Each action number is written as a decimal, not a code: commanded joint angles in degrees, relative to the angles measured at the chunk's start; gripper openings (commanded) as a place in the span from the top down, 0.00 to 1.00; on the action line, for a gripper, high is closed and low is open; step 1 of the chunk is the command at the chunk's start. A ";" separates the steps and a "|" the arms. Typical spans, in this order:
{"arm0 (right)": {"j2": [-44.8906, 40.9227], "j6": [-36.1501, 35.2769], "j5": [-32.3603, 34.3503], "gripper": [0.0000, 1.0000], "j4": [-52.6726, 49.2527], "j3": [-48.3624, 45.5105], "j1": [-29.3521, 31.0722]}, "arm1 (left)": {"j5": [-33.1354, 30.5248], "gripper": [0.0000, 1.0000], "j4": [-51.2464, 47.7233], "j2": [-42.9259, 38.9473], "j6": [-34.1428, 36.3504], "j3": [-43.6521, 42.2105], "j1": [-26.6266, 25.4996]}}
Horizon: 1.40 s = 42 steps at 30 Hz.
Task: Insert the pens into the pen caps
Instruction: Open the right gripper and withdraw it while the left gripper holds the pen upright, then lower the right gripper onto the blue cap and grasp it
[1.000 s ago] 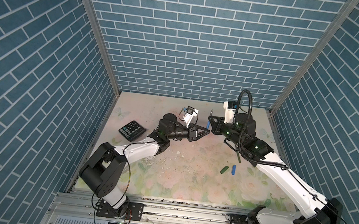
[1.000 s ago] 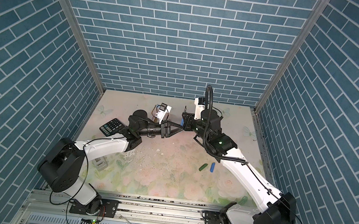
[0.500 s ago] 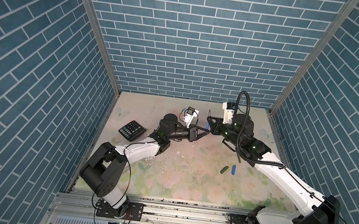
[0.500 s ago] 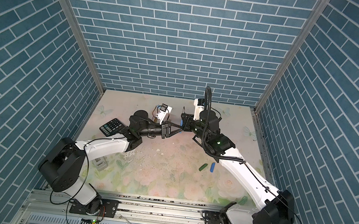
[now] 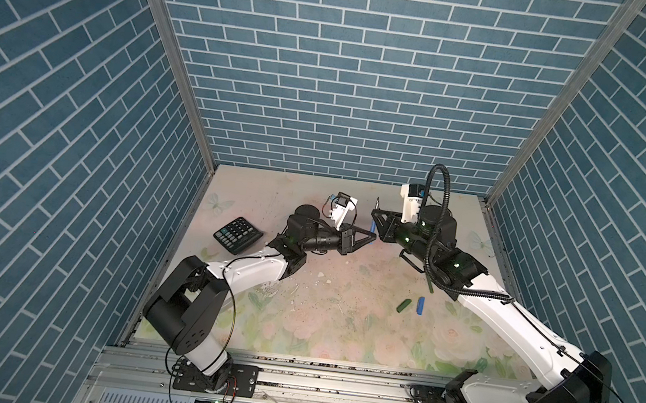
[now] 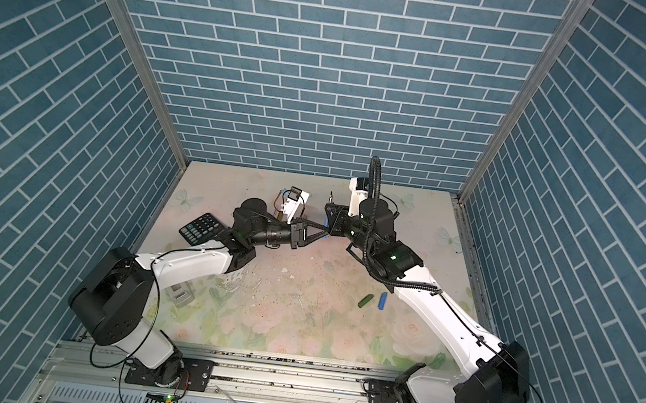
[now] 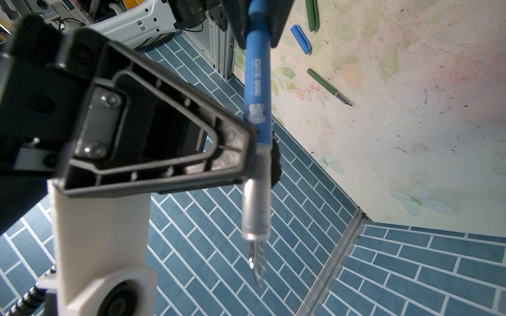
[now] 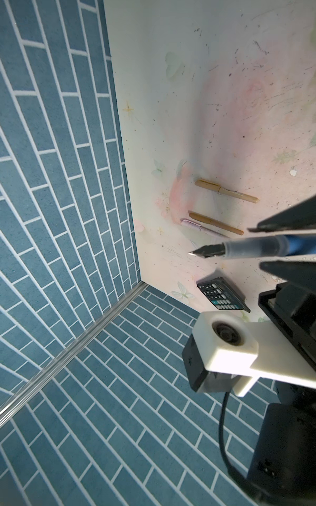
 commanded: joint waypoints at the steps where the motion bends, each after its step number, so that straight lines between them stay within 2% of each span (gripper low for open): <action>1: -2.37 1.05 0.29 0.68 -2.58 0.42 0.22 | -0.88 0.96 -2.81 -2.44 4.04 1.40 -0.37; 4: -4.63 -0.48 2.77 0.62 -8.98 3.00 0.25 | -6.58 0.97 -12.13 -4.91 10.45 2.39 -0.47; 8: -8.01 -2.19 7.64 0.61 -19.85 5.24 0.11 | -20.15 1.00 -26.54 -9.90 19.70 4.16 -1.82; 10: -9.84 -2.56 10.83 0.64 -25.74 4.61 0.01 | -25.51 1.00 -33.03 -11.54 24.33 6.01 -3.61; 13: -13.27 -2.30 13.30 0.71 -31.69 1.37 -1.17 | -27.47 1.00 -37.64 -12.50 28.34 7.79 -5.90; 17: -17.91 -0.64 12.77 0.79 -37.00 -4.23 -4.98 | -26.63 1.00 -38.70 -12.63 29.63 8.31 -7.85; 22: -20.23 1.35 8.35 0.81 -40.32 -12.73 -12.46 | -17.47 1.00 -32.41 -13.83 29.68 6.02 -8.80; 25: -17.48 1.25 4.70 0.78 -41.44 -16.42 -15.12 | -14.95 1.00 -30.32 -15.02 29.36 5.09 -9.98; 29: -11.61 0.91 3.96 0.73 -42.00 -18.99 -17.23 | -15.20 1.00 -30.84 -15.71 30.31 4.75 -12.56; 36: -3.53 -0.30 2.78 0.81 -36.67 -21.80 -20.53 | -15.13 1.00 -32.24 -15.05 30.06 5.02 -15.47; 42: 1.13 -1.78 3.20 0.78 -35.09 -21.70 -22.29 | -14.60 1.00 -31.60 -15.00 28.95 4.93 -16.04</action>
